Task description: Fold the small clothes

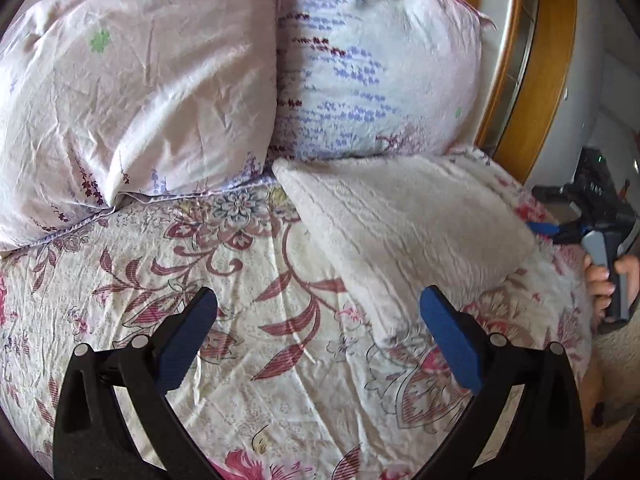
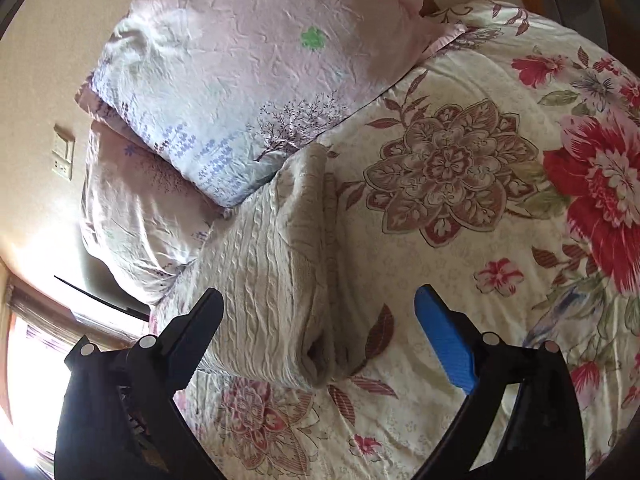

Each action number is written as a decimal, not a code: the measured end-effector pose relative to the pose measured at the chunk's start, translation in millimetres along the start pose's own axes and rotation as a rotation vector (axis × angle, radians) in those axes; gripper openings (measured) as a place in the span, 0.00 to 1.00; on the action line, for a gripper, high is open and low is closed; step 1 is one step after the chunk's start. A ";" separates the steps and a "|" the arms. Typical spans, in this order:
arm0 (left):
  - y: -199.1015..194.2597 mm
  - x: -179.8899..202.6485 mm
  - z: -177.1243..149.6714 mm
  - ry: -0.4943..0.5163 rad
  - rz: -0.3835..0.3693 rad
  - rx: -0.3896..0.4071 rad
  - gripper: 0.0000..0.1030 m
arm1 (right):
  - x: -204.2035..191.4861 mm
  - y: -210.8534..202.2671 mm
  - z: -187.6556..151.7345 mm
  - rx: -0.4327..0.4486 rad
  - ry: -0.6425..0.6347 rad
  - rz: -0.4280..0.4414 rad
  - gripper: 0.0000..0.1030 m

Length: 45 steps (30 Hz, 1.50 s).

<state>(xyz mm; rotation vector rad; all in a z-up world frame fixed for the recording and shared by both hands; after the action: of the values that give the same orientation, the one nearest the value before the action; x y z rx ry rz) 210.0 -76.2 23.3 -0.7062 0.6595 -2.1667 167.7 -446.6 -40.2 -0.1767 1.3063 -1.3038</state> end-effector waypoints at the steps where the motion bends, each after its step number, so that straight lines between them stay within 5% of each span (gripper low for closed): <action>1: 1.7 -3.2 7.8 -0.047 -0.016 0.011 0.98 | 0.0 6.1 4.8 -0.023 0.013 0.005 0.95; 6: 50.3 -13.0 31.6 -0.279 -0.142 -0.055 0.98 | -6.8 40.1 20.3 -0.128 0.040 0.013 0.95; 10: 91.2 -17.0 35.2 -0.383 -0.164 -0.120 0.98 | -11.6 60.3 26.3 -0.168 0.024 -0.020 0.95; 17: 121.7 -5.2 39.7 -0.242 -0.015 -0.160 0.96 | -17.6 79.5 27.3 -0.196 -0.007 -0.009 0.88; 31: 149.7 2.9 38.9 -0.259 -0.072 -0.177 0.88 | -46.3 109.6 16.1 -0.266 -0.007 0.128 0.70; 36: 146.1 -1.5 38.6 -0.301 -0.101 -0.142 0.68 | -46.2 117.7 8.8 -0.285 0.036 0.181 0.36; 41: 134.1 -12.8 39.9 -0.385 -0.200 -0.086 0.38 | -45.1 114.2 5.2 -0.263 0.100 0.239 0.31; 45: 128.9 -21.6 36.1 -0.460 -0.282 -0.063 0.32 | -56.2 106.5 4.9 -0.240 0.124 0.288 0.30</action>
<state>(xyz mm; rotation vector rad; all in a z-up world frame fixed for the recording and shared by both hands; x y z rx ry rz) 309.6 -143.2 -39.8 -1.3464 0.4016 -2.1226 249.2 -368.6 -82.6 -0.0711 1.5317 -0.9245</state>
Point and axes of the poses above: each gripper's, at about its wrist camera, not at the fingertips, and y roughly the way its jaws point, x to its right, z to its top, the point moved 7 cm from there along y, roughly the way its jaws point, and after that the axes turned 12 degrees about -z, right-handed, at the moved point
